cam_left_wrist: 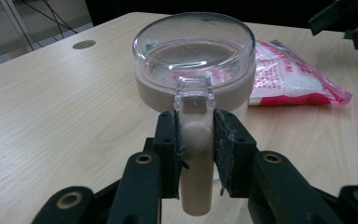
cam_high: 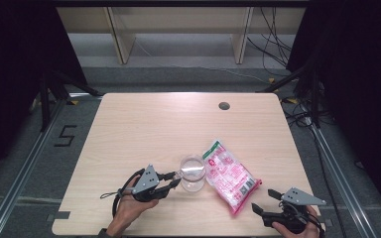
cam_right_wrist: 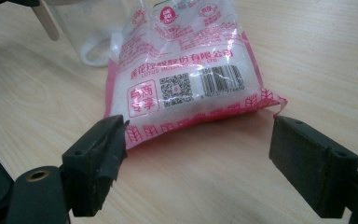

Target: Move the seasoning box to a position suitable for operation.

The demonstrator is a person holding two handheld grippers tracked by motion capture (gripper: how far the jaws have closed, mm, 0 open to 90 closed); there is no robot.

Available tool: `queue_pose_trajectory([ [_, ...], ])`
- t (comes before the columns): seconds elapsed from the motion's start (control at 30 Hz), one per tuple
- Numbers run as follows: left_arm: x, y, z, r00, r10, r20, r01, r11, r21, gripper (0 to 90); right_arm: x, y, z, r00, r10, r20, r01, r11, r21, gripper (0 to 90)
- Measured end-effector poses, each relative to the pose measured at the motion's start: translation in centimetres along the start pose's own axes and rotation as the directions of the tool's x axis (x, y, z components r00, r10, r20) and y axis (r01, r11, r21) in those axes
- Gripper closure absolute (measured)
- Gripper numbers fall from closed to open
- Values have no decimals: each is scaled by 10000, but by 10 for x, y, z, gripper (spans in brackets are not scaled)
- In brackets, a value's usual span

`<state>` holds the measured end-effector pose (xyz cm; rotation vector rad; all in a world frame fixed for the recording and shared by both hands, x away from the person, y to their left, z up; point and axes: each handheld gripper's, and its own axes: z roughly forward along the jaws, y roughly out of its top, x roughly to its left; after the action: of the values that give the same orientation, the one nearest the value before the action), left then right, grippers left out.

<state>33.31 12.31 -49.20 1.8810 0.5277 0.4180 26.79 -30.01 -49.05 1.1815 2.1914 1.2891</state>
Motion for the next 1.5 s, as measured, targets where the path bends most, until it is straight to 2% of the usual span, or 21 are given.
queue_pose_trajectory([
  [0.07, 2, 1, 1, 10000, 76, -30, -76, 10000, 61, 713, 0, 0, 0, 10000, -34, 26, 34, 10000, -4, 195],
  [0.13, 4, 1, 2, 9999, 86, -113, -85, 9999, 71, 713, 3, 0, -1, 9991, 402, -117, -400, 9990, 200, 195],
  [0.17, 5, 0, 4, 9999, -89, -77, 89, 9999, -67, 713, 3, 0, -1, 9991, 405, -113, -403, 9990, 208, 196],
  [0.27, 11, 2, 4, 9998, 146, -141, -145, 9999, 48, 713, 3, -1, 0, 9994, 342, -103, -341, 9994, 87, 196],
  [0.3, 11, 2, 4, 9998, 146, -141, -145, 9999, 48, 713, 0, 0, 0, 10000, 9, -5, -9, 10000, 34, 197],
  [0.33, 11, 2, 5, 9997, -43, -255, 45, 10000, 83, 713, 0, 0, 0, 10000, 9, -5, -9, 10000, 34, 197],
  [0.37, 13, 3, 7, 9990, 229, -384, -226, 9997, 95, 714, 0, 0, 0, 9999, 107, -99, -105, 9998, 166, 197],
  [0.4, 13, 2, 8, 9992, 18, -405, -14, 10000, 76, 714, 0, 0, 0, 9999, 107, -99, -105, 9998, 166, 197],
  [0.43, 17, 3, 9, 9993, 194, -332, -193, 9998, 43, 713, 0, 0, 0, 9999, 98, -95, -97, 9998, 154, 197],
  [0.5, 18, 3, 9, 9994, -132, -323, 134, 9999, 55, 713, 2, -1, 1, 9996, 268, -79, -267, 9996, 72, 198],
  [0.53, 21, 3, 10, 9994, -54, -335, 54, 10000, -4, 713, 0, 0, 0, 10000, 27, -10, -27, 10000, 50, 198],
  [0.7, 26, 4, 11, 9995, 90, -312, -87, 9999, 84, 707, 1, -1, 1, 9997, 203, -139, -202, 9998, 72, 198],
  [0.87, 32, 0, 10, 9973, 162, -718, -135, 9992, 377, 717, 1, -1, 0, 9994, 323, -111, -321, 9993, 187, 198],
  [0.9, 35, -2, 11, 9979, -218, -604, 231, 9995, 201, 716, 1, -1, 1, 9995, 272, -164, -270, 9996, 87, 198],
  [1.17, 42, -3, 13, 9973, -240, -696, 254, 9995, 183, 716, 0, -2, -1, 9991, 425, -78, -424, 9991, 90, 198],
  [1.2, 42, -3, 13, 9973, -240, -696, 254, 9995, 183, 716, -2, -2, -1, 10000, 75, -7, -75, 10000, 15, 198],
  [1.3, 44, -3, 13, 9961, -183, -867, 208, 9994, 286, 715, -3, -2, -2, 10000, 82, 11, -82, 10000, 26, 198],
  [1.33, 44, -3, 13, 9964, -202, -822, 225, 9994, 276, 714, 1, -3, -2, 9980, 624, -51, -624, 9980, 130, 199],
  [1.4, 45, -3, 12, 9970, -135, -763, 154, 9996, 232, 711, 0, -3, -2, 9985, 542, -48, -541, 9985, 84, 199],
  [1.43, 44, -4, 12, 9955, -533, -786, 549, 9983, 189, 705, 0, -3, -2, 9985, 545, -57, -544, 9985, 78, 199],
  [1.5, 46, -4, 10, 9955, -713, -618, 726, 9972, 184, 679, 0, -3, -3, 9986, 528, -79, -527, 9986, 82, 199],
])
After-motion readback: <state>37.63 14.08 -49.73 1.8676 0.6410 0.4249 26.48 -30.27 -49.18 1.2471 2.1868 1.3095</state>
